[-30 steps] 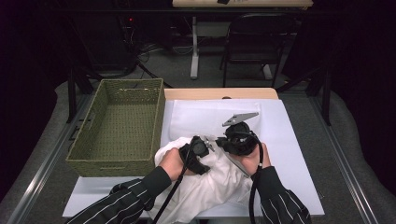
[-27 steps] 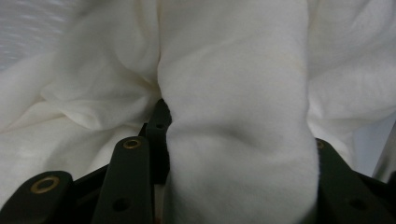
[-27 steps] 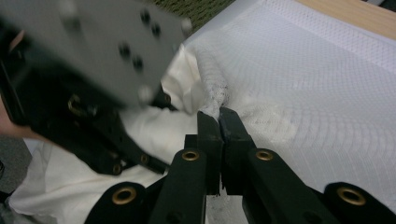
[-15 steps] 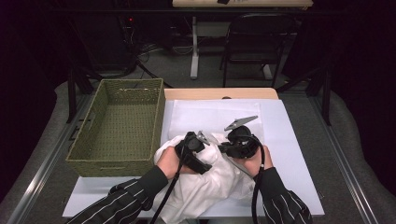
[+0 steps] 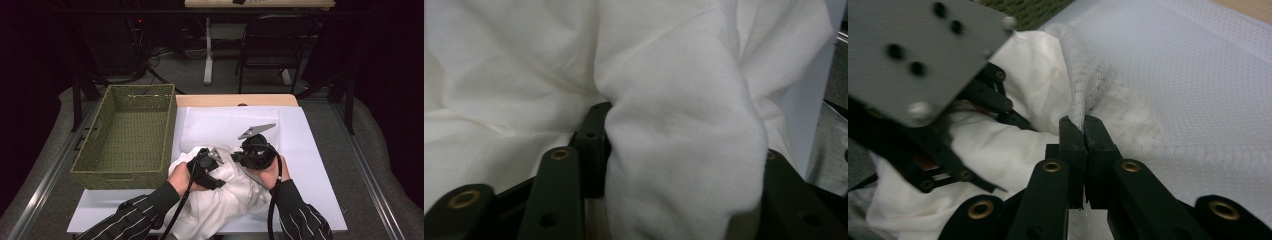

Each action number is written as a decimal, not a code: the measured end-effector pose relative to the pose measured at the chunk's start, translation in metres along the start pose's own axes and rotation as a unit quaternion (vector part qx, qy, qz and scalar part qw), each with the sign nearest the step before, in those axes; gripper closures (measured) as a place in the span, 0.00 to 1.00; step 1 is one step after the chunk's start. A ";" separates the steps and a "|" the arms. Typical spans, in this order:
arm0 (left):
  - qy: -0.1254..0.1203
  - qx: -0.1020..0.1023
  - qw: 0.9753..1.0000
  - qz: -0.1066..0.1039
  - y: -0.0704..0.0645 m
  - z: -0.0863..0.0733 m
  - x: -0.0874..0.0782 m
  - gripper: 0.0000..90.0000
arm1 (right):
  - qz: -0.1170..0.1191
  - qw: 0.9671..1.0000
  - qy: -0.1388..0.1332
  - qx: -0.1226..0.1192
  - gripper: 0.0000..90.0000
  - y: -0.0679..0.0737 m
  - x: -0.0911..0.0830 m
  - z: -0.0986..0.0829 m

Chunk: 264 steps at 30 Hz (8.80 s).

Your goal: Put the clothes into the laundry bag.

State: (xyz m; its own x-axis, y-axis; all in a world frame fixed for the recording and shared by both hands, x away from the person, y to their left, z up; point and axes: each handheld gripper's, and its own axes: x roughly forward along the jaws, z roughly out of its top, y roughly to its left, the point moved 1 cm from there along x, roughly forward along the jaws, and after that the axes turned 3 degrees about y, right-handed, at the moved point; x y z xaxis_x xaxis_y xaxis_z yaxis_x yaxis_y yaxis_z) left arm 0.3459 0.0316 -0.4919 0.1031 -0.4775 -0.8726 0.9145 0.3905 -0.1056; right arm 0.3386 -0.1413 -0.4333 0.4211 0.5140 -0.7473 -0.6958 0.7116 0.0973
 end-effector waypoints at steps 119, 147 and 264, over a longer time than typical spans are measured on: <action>-0.164 -0.039 0.983 0.078 0.006 0.013 0.019 0.54 | -0.040 0.998 0.052 0.015 0.94 -0.019 -0.007 -0.054; -0.161 -0.025 0.985 0.056 0.001 0.015 0.015 0.74 | -0.054 0.998 -0.013 -0.007 0.99 -0.009 0.004 -0.025; -0.131 -0.009 0.991 0.018 0.003 0.009 0.031 0.18 | -0.053 0.998 0.018 -0.001 0.92 -0.020 0.016 -0.039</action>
State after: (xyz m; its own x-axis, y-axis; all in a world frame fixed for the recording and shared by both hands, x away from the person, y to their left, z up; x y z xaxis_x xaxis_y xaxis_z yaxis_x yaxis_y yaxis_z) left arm 0.3553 0.0109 -0.5149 0.2358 -0.6509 -0.7216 0.9015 0.4238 -0.0877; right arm 0.3362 -0.1658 -0.4723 0.4720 0.4180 -0.7762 -0.6492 0.7604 0.0147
